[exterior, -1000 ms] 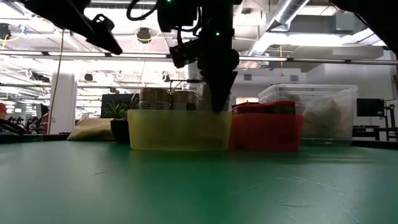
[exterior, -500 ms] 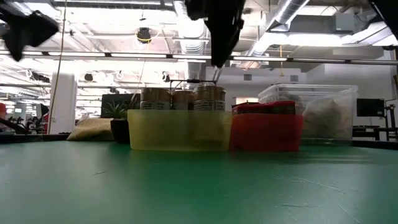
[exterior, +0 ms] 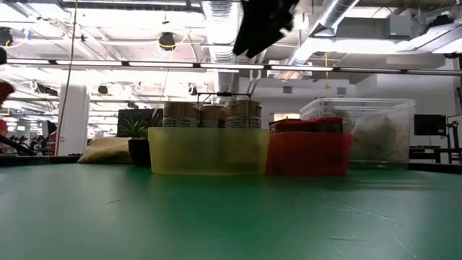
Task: Sort spices by type
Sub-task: Put the left brown seasoning bottle into the orange bin
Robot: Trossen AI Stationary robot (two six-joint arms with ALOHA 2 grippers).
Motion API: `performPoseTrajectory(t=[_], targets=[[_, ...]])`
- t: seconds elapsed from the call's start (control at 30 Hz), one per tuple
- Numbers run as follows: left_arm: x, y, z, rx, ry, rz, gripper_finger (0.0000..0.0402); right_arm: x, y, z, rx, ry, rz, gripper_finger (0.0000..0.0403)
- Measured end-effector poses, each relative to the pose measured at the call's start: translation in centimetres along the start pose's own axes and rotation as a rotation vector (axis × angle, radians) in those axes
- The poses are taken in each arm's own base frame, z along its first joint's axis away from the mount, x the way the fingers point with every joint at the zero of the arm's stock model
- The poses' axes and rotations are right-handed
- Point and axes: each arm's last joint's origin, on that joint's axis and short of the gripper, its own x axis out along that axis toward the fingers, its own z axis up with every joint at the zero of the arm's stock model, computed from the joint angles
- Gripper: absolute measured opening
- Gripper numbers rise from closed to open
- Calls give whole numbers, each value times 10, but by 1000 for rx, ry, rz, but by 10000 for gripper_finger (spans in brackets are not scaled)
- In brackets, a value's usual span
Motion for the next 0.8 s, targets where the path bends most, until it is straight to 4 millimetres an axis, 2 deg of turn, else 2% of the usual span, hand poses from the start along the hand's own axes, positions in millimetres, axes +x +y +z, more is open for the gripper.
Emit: performPoseTrajectory(t=[0.17,0.37,0.5,0.73,0.8], targets=[[16,-3,-2,17,44,69,364,-17,15,-27,87,-162,-62,361],[27,-4,-5,24,108,73,348,-28,36,-53,149,-232,-72,360],[27,-4,-5,36,111,73,301,-31,44,-65,152,-247,-121,352],[29,2,1,-3,108,83,182,-36,49,-69,145,-260,-139,331],[29,4,3,-16,106,83,173,-36,49,-69,144,-259,-140,328]])
